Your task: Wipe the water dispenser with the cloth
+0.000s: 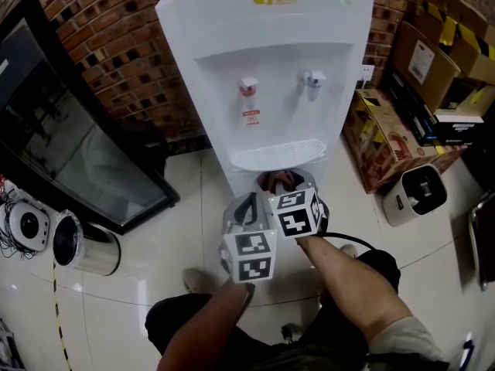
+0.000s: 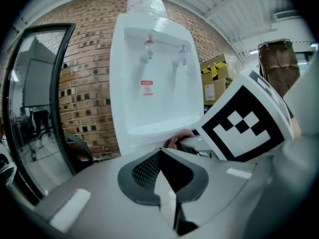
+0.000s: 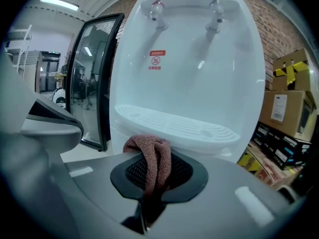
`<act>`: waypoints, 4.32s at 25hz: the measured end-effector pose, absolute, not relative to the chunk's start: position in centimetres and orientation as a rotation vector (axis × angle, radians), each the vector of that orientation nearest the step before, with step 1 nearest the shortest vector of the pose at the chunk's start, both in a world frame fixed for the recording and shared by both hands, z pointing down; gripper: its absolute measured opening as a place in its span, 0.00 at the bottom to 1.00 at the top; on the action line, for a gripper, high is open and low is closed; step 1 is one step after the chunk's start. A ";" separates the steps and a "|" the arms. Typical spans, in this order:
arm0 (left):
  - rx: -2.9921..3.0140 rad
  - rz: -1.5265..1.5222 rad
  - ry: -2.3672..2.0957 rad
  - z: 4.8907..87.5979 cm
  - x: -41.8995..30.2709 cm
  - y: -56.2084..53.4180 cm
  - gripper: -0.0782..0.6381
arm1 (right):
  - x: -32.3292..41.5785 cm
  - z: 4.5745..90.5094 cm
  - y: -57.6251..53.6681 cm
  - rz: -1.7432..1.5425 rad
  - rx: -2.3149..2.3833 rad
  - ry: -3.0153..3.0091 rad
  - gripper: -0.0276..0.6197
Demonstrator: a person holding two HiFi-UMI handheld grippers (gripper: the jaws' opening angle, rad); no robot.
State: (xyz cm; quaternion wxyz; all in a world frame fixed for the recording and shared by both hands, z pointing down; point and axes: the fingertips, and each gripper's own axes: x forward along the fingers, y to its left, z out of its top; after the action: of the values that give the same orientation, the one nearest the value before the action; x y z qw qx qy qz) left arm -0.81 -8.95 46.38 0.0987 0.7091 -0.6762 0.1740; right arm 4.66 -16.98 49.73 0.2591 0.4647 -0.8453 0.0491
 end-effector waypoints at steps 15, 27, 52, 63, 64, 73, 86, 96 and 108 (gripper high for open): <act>2.279 0.532 -1.800 47.9 8.0 -11.7 0.11 | 15.8 48.5 -21.0 0.198 1.512 -2.139 0.13; 2.341 0.533 -1.732 48.6 10.4 -12.9 0.11 | 19.1 48.9 -22.9 0.248 1.553 -2.081 0.13; 1.793 0.469 -2.171 51.3 -13.7 -4.7 0.11 | -7.9 56.2 -10.4 0.063 0.918 -2.376 0.13; 1.812 0.511 -2.126 52.8 -13.8 -5.4 0.11 | -8.6 58.3 -13.7 0.237 1.038 -2.315 0.13; 1.811 0.516 -2.122 53.0 -13.8 -5.6 0.11 | -8.3 58.3 -14.0 0.243 1.046 -2.309 0.13; 1.885 0.551 -2.035 54.5 -10.3 -6.9 0.11 | -3.7 57.6 -15.7 0.213 1.115 -2.268 0.13; 2.015 0.538 -1.915 55.0 -3.5 -10.0 0.11 | 10.8 60.6 -19.7 0.196 1.365 -2.107 0.13; 2.157 0.571 -1.740 58.1 6.3 -12.6 0.11 | 17.6 58.9 -22.3 0.255 1.513 -2.111 0.13; 2.263 0.548 -1.605 59.6 13.2 -14.6 0.11 | 20.9 59.6 -23.3 0.242 1.547 -2.088 0.13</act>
State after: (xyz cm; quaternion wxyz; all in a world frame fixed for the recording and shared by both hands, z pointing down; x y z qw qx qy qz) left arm 13.16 -14.60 59.62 0.1559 0.7904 -0.5606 0.1913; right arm 20.93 -23.26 59.55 0.2625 0.5720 -0.7719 0.0895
